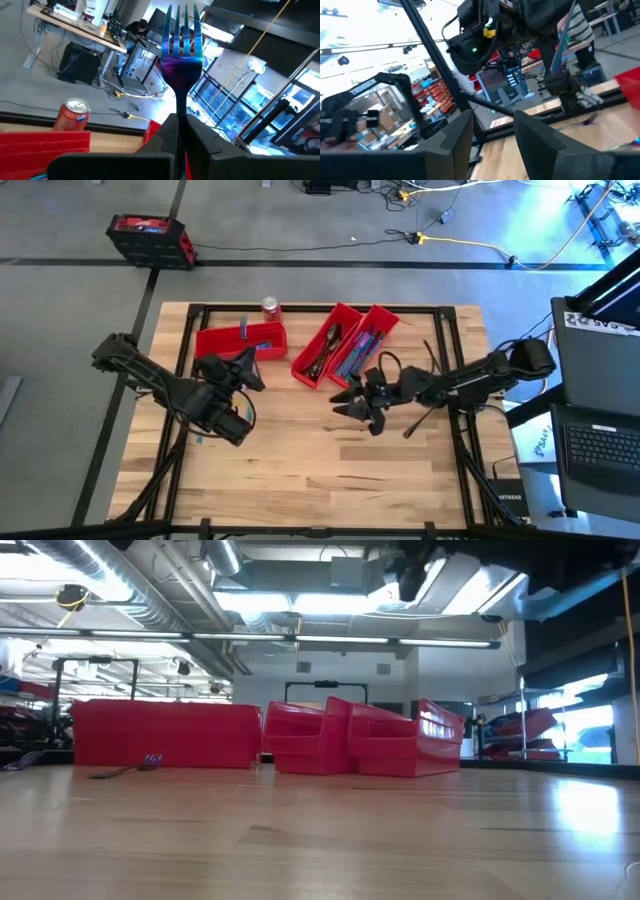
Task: Sort silverware
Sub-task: Put the blue fork into the left red bin
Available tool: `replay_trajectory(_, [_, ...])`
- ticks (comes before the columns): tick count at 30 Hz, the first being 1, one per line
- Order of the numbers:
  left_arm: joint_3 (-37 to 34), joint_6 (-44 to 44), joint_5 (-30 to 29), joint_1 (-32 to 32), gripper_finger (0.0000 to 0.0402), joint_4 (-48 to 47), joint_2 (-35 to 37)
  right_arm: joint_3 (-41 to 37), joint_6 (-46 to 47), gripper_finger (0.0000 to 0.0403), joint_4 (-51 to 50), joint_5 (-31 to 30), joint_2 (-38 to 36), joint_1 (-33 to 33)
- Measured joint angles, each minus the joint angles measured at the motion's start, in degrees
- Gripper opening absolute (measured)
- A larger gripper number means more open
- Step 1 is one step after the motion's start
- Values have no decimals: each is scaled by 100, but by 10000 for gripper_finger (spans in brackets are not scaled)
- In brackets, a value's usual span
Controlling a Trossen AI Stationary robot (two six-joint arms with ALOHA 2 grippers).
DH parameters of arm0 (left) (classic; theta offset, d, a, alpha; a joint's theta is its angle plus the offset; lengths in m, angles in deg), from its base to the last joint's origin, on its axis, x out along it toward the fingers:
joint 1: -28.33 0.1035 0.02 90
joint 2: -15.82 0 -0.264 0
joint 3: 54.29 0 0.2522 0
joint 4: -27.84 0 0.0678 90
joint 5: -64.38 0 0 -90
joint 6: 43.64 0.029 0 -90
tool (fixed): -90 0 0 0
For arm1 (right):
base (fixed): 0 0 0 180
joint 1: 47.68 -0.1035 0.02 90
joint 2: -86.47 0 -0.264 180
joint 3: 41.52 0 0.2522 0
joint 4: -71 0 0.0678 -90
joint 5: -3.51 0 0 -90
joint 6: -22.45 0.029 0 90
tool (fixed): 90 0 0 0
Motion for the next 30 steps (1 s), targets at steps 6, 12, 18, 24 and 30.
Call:
replay_trajectory(6, [-2,-142,1,-32,1,686,62,443,-575,129,-408,179,193,25])
replay_trajectory(12, [-4,-279,2,107,1,1502,73,733,-1652,129,-426,297,193,14])
replay_trajectory(18, [-4,-130,1,377,1,2469,73,1142,-4300,129,-1439,-759,191,15])
replay_trajectory(24, [-4,350,0,750,1,3036,73,1661,-5120,129,-2412,-1974,230,20])
replay_trajectory(30, [-4,338,2,966,1,3175,73,1692,-4709,129,-2094,-2445,263,39])
